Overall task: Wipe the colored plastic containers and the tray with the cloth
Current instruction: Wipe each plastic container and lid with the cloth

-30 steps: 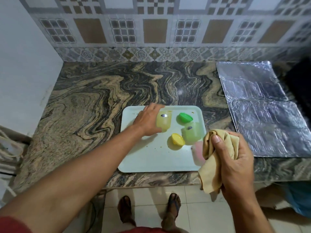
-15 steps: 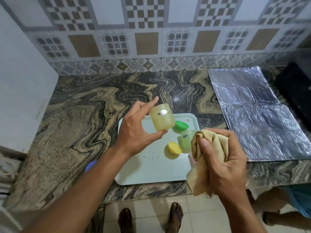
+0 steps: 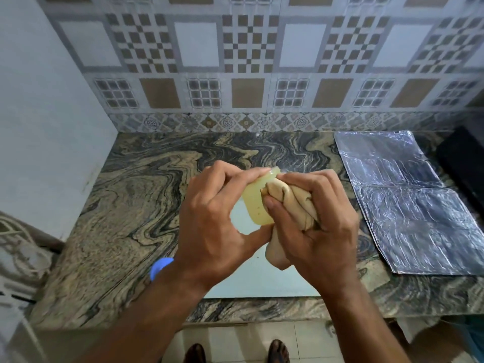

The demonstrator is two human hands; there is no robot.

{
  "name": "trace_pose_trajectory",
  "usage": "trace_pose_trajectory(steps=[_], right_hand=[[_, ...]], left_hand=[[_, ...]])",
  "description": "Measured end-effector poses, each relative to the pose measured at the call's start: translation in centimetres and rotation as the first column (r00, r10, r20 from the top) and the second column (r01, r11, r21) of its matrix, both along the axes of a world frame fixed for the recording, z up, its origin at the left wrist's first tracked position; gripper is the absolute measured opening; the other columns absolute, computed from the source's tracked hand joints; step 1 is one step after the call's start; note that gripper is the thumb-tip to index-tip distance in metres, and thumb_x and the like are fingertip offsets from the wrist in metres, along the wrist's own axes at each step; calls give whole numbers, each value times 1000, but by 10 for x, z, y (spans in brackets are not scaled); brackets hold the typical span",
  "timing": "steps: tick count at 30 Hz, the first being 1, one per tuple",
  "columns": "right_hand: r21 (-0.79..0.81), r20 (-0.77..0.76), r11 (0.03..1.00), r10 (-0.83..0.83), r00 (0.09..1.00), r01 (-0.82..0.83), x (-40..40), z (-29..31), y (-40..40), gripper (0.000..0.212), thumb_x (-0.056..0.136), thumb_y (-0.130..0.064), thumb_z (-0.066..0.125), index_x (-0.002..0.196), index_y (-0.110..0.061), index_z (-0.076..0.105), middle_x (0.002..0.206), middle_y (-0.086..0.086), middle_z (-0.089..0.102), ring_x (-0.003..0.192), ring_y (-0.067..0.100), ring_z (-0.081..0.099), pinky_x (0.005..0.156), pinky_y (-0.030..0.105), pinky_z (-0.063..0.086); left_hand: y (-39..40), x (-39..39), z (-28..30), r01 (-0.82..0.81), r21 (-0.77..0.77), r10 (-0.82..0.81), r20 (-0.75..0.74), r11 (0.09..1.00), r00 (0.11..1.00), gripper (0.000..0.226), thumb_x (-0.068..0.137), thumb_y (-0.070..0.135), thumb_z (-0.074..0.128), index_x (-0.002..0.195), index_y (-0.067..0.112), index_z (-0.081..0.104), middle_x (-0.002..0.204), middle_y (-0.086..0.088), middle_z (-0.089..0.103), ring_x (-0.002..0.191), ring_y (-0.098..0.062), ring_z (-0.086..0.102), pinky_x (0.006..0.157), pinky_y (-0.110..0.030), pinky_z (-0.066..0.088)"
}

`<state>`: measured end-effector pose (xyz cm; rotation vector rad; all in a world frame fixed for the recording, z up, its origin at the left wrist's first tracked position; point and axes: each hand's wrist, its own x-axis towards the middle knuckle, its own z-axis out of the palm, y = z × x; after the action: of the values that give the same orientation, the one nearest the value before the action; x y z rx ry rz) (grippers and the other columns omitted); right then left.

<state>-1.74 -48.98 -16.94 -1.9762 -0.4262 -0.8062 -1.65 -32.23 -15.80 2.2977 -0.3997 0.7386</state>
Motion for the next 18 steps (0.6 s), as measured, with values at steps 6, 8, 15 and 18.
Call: trace_pose_trajectory(steps=[6, 8, 15, 18], right_hand=[[297, -90, 955, 44, 995, -16, 6, 9, 14, 15, 97, -23, 80, 106, -19, 68, 97, 4, 74, 84, 26, 73, 73, 44, 59], [389, -135, 921, 71, 988, -13, 10, 11, 14, 13, 98, -22, 80, 101, -17, 69, 89, 2, 75, 77, 22, 74, 69, 42, 60], [580, -184, 814, 89, 979, 35, 12, 10, -3, 13, 100, -20, 75, 104, -12, 66, 82, -15, 70, 71, 0, 63, 68, 18, 53], [578, -105, 816, 100, 989, -21, -9, 7, 9, 12, 99, -21, 72, 107, -18, 65, 90, -17, 74, 76, -1, 68, 71, 17, 56]], left_hand=[[6, -5, 5, -47, -33, 49, 71, 998, 996, 63, 68, 38, 96, 125, 20, 75, 101, 3, 63, 90, -14, 63, 79, -28, 53], [7, -6, 4, -53, -42, 56, 92, 998, 994, 63, 66, 35, 96, 124, 20, 75, 101, 3, 65, 90, -14, 65, 80, -25, 53], [10, -11, 0, -14, -254, 31, 63, 967, 997, 68, 65, 36, 94, 122, 18, 64, 114, 6, 61, 108, -9, 61, 93, -23, 49], [7, -6, 0, 8, -402, 1, 22, 916, 1000, 71, 65, 34, 95, 124, 22, 56, 122, 7, 62, 114, -12, 64, 97, -23, 49]])
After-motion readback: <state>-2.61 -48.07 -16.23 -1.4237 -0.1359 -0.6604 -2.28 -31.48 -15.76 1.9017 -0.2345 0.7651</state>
